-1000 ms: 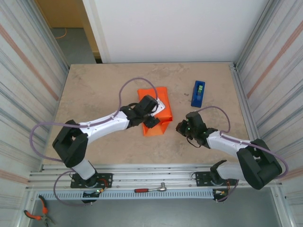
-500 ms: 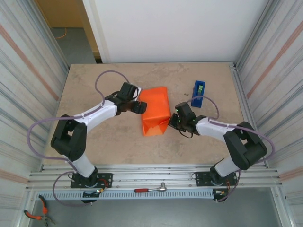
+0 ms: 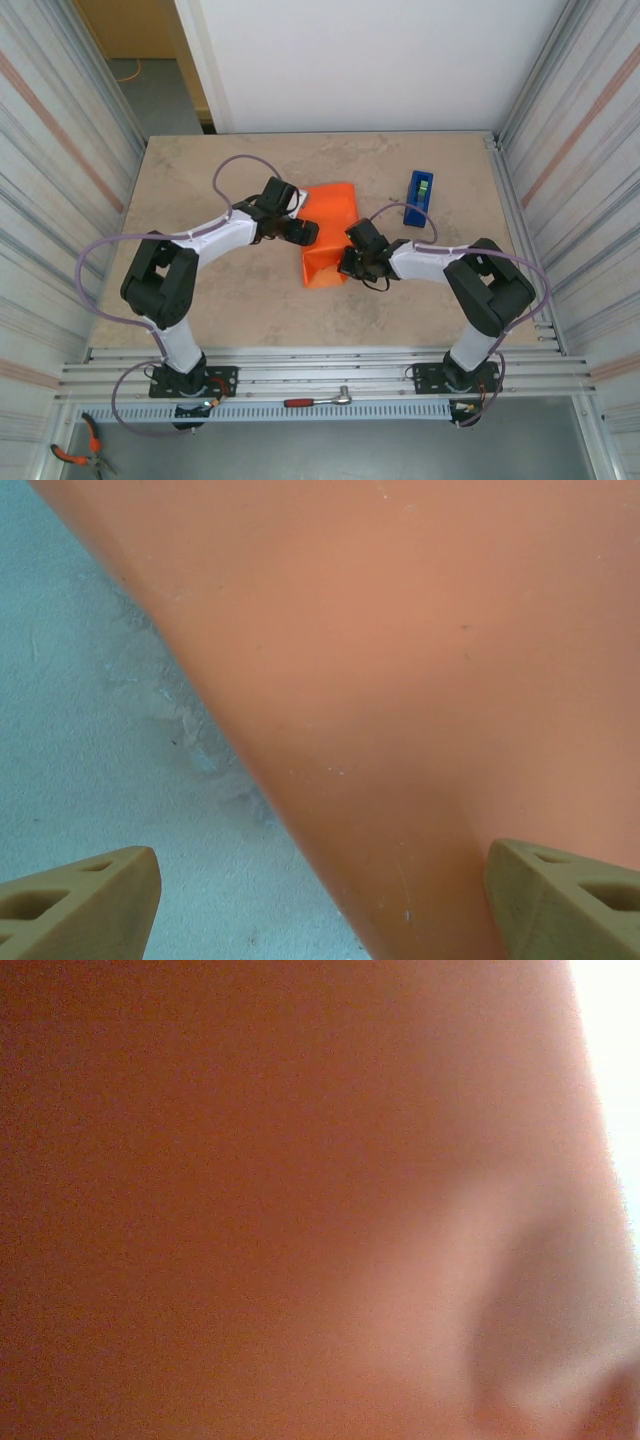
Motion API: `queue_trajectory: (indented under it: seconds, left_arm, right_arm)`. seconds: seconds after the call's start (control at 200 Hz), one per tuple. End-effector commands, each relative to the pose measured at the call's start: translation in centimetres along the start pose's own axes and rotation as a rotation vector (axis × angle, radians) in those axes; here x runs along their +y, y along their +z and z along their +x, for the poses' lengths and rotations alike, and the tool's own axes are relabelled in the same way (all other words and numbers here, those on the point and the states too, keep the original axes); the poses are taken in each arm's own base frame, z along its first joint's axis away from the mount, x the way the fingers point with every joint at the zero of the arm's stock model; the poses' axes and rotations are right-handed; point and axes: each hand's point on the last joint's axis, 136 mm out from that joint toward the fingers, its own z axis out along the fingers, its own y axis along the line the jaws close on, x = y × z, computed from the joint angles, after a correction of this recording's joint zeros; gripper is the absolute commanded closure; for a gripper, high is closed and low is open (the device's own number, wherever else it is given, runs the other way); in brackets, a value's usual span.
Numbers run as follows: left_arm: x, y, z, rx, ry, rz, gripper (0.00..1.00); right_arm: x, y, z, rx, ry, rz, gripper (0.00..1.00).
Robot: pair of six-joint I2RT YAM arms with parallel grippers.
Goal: Wrap the gift box in paper
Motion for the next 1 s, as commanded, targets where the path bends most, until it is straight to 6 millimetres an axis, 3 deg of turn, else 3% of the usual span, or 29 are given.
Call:
queue_trajectory:
  seconds: [0.0,0.12,0.291,0.411,0.556,0.737,0.997]
  left_arm:
    - [-0.9,0.5,0.6,0.037,0.024,0.026,0.15]
    - [-0.7,-0.1,0.1,0.022,0.030,0.011,0.15]
    - [-0.2,-1.8,-1.6,-0.025,0.027,-0.005,0.14]
    - [0.7,-3.1,-2.5,-0.062,0.011,-0.021,0.12]
    - [1.3,-3.2,-2.0,-0.056,-0.012,-0.023,0.12]
    - [1.0,-2.0,-0.7,-0.018,-0.016,0.004,0.12]
    - [-0.1,-0.7,-0.1,0.012,0.010,0.035,0.12]
  right_arm:
    - [0.5,-1.0,-0.2,-0.019,-0.015,-0.031,1.00]
    - [0.3,-2.9,-0.4,-0.063,-0.013,-0.063,1.00]
    - [-2.3,-5.3,-1.0,-0.127,0.028,-0.069,1.00]
    - [-4.2,-6.1,-1.5,-0.112,0.085,-0.101,1.00]
    - [-6.3,-6.7,-2.2,-0.094,0.086,-0.016,1.00]
    - [-4.9,-5.8,-3.1,-0.050,0.055,-0.021,1.00]
    - [-0.9,-3.4,-3.3,0.005,-0.014,-0.052,1.00]
